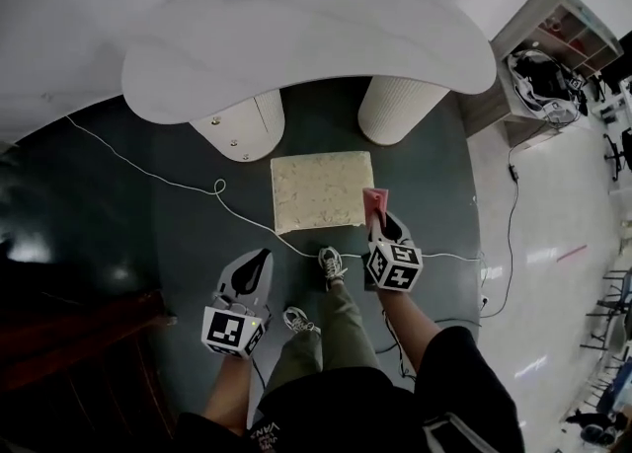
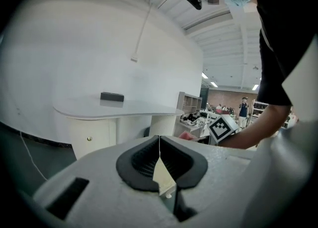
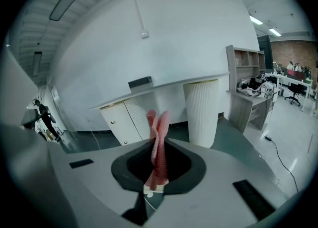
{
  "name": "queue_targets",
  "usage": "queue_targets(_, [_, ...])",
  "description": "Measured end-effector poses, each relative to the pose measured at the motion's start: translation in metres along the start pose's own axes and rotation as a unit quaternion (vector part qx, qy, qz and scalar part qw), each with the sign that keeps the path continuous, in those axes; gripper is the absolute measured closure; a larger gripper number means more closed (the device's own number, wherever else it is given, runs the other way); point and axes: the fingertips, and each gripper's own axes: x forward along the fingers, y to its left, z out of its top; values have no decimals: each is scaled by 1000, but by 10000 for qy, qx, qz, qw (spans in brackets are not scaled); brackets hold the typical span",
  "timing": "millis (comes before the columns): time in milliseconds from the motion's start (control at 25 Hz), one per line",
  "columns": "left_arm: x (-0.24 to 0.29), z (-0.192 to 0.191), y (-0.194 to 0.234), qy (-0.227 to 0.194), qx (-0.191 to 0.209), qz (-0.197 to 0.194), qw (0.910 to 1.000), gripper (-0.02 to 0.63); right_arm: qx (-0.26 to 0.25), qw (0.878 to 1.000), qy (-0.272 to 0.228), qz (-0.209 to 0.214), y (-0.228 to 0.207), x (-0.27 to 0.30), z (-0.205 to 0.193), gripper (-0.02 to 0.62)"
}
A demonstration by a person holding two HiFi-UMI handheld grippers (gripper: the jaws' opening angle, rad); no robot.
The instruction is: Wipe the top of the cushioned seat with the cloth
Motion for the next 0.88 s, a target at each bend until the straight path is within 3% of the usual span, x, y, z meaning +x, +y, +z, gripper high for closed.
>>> queue_targets(480, [-71,58,-11,-517,491,45,9974,588,-251,9910,-753,1079,110,-112,57,571])
queue_targets(880, [-131,71,-16,-601,705,128,9956,588,-478,9774,-1130,1720,175,-184,81,571])
